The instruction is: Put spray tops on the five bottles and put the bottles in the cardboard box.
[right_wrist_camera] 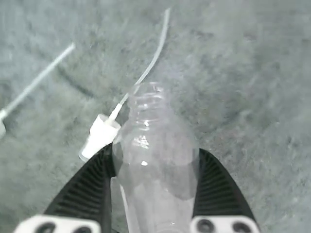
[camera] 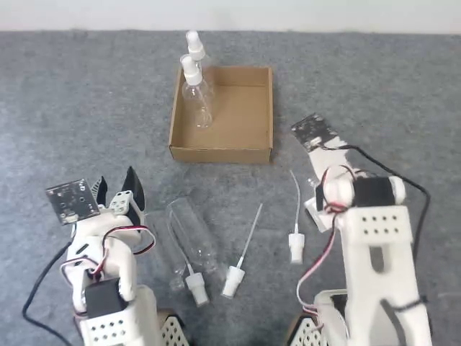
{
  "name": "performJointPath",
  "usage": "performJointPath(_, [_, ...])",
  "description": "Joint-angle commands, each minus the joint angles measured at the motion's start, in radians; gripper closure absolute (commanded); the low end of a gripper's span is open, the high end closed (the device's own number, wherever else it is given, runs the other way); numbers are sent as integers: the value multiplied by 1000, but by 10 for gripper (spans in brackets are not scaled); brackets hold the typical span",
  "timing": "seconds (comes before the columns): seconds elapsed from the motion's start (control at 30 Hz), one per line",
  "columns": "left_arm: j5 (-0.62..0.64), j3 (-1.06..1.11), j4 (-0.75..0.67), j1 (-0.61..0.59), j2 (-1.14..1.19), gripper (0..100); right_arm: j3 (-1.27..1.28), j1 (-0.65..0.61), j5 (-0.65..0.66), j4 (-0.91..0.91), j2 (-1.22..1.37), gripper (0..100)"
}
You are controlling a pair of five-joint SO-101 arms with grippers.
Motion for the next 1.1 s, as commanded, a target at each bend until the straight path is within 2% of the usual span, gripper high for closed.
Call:
performJointPath(0.0, [-9,-10,5,0,-17,812,-54,4,-121,12,-116,940])
performJointPath(0.13, [-9,-10,6,0,-17,812,-54,4,-250,10,-217,940])
performJointPath(0.2, [-9,-10,6,0,-17,812,-34,4,-273,1,-265,940])
performJointPath(0.53, [-9,-10,8,0,-17,812,259,5,-285,-243,-518,940])
performJointPath(0.63, [-14,-15,29,0,-17,812,356,10,-336,-311,-593,940])
performJointPath(0.8, [-97,-18,43,2,-17,815,448,13,-351,-329,-702,940])
performJointPath(0.93, [-100,-30,44,2,-14,815,494,15,-353,-331,-783,940])
performJointPath(1.07, [-130,-122,130,2,-11,815,555,15,-353,-346,-868,940])
